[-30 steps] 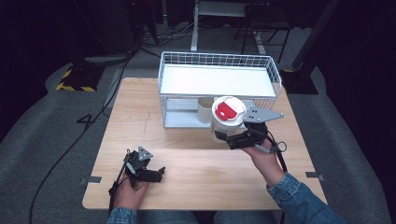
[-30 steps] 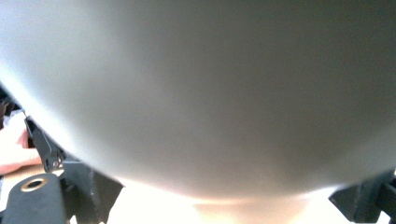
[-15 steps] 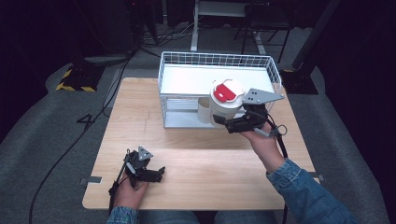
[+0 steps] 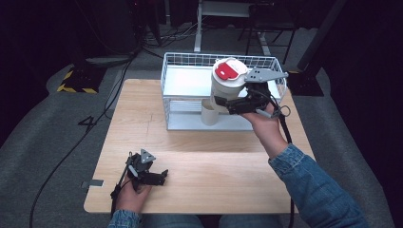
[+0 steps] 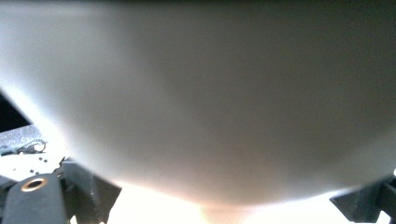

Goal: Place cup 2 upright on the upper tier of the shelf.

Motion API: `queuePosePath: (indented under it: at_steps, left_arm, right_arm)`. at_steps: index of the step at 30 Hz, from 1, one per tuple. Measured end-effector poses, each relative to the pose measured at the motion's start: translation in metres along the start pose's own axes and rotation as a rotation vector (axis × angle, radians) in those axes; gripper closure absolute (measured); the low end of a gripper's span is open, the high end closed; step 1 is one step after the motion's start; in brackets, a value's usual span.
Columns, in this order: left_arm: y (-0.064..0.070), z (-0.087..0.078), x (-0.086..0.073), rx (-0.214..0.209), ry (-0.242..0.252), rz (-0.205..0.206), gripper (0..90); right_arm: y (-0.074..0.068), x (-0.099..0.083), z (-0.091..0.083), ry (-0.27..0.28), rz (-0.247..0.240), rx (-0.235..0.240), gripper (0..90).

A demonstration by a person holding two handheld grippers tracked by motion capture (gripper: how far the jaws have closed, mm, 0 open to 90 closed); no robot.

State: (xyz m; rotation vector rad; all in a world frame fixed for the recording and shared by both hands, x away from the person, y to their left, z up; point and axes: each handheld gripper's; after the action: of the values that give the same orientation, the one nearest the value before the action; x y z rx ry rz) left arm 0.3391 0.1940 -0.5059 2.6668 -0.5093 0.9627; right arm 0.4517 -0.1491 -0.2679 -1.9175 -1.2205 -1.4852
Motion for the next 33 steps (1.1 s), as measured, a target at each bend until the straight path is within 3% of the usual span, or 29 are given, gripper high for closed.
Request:
queuePosePath:
  at_steps: [21, 33]
  left_arm:
    - [0.000, 0.000, 0.000, 0.000, 0.000, -0.001, 0.4]
    - [0.000, 0.000, 0.000, 0.001, 0.001, 0.003, 0.4]
  right_arm:
    - [0.039, 0.023, 0.031, -0.021, 0.032, -0.092, 12.7]
    - [0.062, 0.025, 0.060, -0.054, 0.085, -0.131, 12.7]
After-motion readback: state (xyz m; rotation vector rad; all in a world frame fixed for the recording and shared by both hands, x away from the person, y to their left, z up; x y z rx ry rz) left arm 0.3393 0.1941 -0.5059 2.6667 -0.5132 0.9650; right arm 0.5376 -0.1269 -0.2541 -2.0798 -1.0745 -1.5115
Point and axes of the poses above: each handheld gripper's, and its own axes: z roughly forward along the jaws, x roughly out of its top, y roughly to its right, and after that the axes turned 8 degrees about -z, right-handed
